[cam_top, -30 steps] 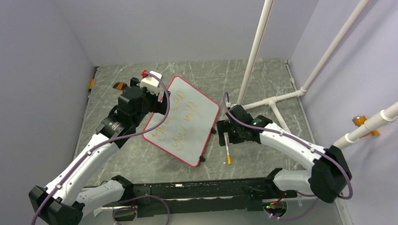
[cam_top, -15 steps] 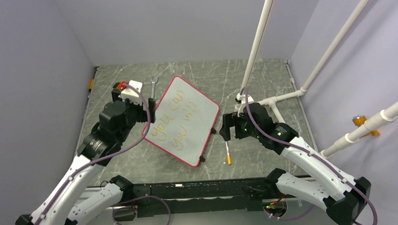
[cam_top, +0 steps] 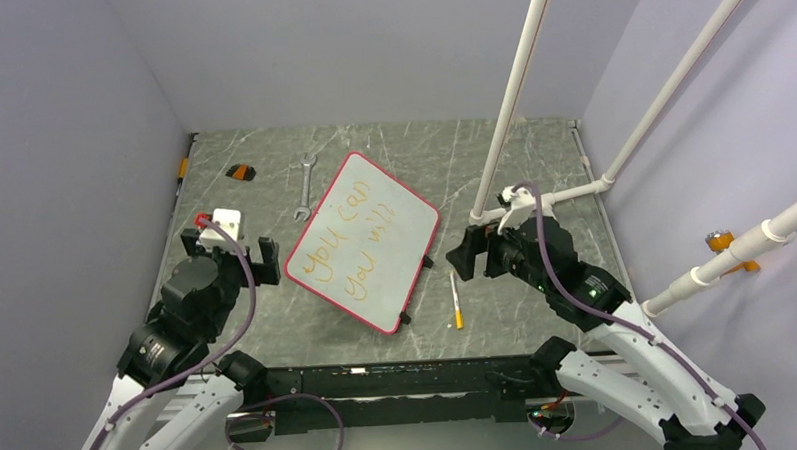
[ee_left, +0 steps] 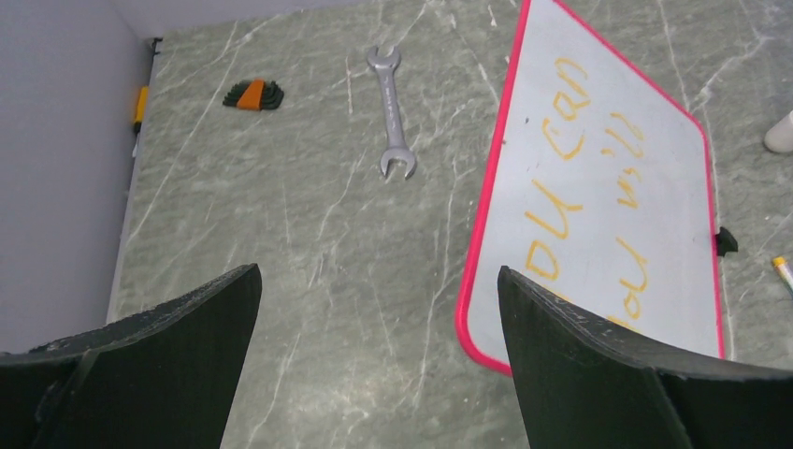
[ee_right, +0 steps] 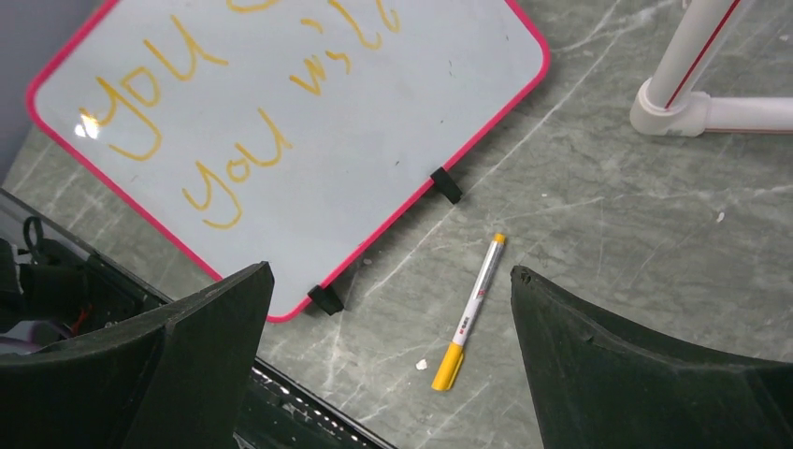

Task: Write a sentence on the whiteboard
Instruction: Reset both arms

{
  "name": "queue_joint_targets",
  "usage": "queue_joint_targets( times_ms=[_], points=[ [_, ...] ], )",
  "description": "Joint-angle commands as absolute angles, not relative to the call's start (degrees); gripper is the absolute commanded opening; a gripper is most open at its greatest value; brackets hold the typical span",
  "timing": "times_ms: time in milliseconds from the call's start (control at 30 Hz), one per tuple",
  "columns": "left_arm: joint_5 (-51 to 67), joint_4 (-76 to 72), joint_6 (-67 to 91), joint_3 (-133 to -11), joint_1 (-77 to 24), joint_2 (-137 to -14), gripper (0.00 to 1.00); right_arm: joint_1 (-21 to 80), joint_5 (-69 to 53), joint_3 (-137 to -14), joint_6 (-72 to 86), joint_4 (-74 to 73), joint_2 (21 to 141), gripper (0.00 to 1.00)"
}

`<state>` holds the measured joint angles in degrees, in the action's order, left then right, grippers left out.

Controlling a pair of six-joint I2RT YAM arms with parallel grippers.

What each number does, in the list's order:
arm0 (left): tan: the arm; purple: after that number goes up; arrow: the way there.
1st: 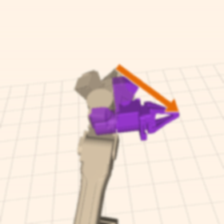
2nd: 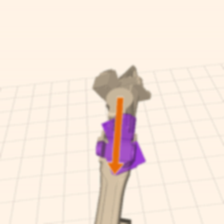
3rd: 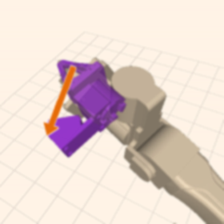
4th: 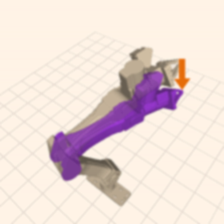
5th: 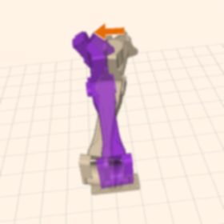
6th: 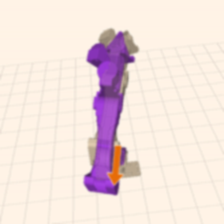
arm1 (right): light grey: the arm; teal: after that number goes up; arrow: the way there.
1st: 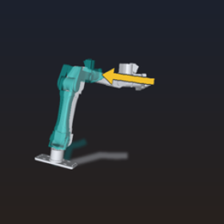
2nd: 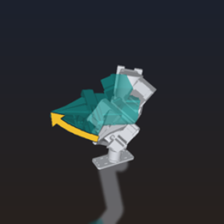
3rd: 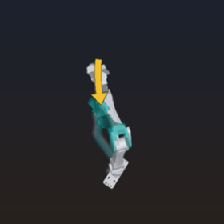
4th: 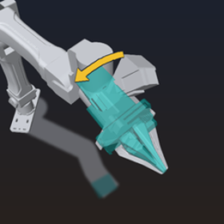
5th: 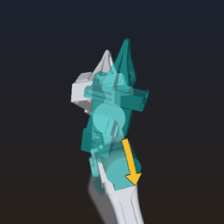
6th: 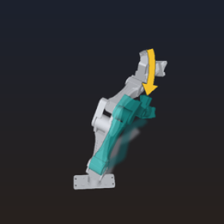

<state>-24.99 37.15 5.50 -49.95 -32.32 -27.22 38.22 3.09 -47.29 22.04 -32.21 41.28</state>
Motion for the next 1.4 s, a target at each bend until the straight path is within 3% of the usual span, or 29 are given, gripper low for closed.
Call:
queue_joint_targets(
  times_ms=[0,300,733,1367],
  points=[
    [-26.4,40.1,7.7,-46.6,-31.9,-22.5,1.0,38.1,4.2,-45.9,21.8,-28.0,36.7,1.0],
    [-25.5,39.4,9.3,-41.5,-32.0,-15.7,0.99,38.1,8.1,-41.9,26.3,-26.3,28.4,1.0],
    [-26.1,41.8,11.0,-41.6,-32.0,-15.7,0.99,38.1,10.9,-39.4,29.5,-31.5,19.8,1.0],
    [-25.1,41.7,10.3,-41.4,-32.0,-16.7,0.99,38.1,7.6,-39.0,27.0,-30.2,21.7,1.0]
  ],
)
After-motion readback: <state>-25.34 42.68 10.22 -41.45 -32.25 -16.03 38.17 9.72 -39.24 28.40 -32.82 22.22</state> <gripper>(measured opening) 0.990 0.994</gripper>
